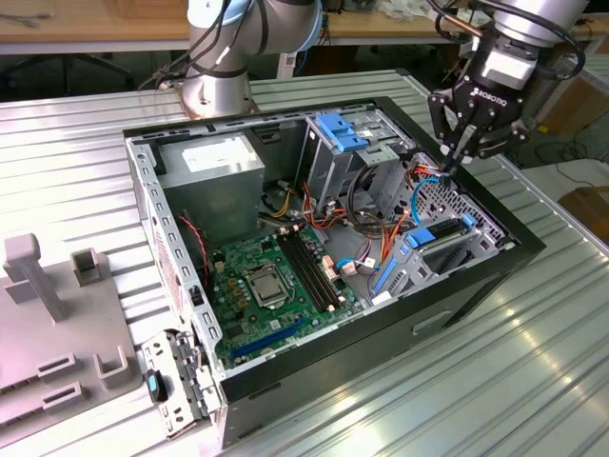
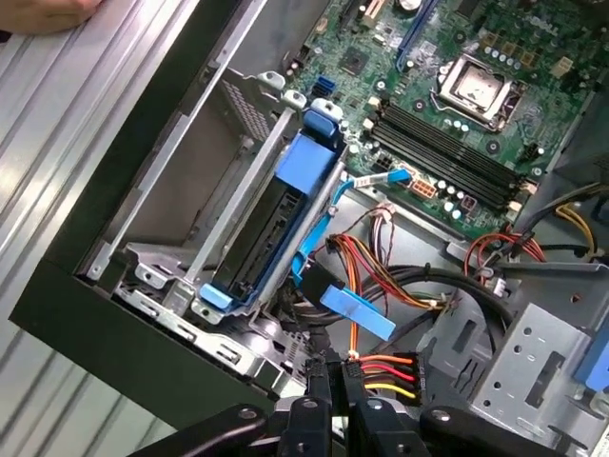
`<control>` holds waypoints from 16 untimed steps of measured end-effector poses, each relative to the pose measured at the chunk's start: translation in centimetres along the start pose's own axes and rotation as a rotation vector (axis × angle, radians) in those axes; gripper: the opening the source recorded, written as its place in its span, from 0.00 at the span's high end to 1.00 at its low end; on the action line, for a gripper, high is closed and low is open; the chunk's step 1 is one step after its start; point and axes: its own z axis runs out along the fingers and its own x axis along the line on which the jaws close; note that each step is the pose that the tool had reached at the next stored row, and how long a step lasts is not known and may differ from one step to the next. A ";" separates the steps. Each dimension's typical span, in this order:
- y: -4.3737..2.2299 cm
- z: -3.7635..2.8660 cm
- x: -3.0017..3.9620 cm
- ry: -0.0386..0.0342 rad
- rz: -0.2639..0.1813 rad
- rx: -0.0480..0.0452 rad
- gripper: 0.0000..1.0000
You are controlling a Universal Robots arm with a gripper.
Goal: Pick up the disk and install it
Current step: 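Insert the first disk wire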
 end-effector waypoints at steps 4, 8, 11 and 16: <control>0.55 0.11 0.88 -0.0007 0.006 -0.0003 0.84; 0.59 0.18 0.85 -0.0055 0.061 -0.0028 0.84; 0.57 0.29 0.84 -0.0117 0.132 -0.0060 0.84; 0.60 0.40 0.91 -0.0178 0.200 -0.0090 0.84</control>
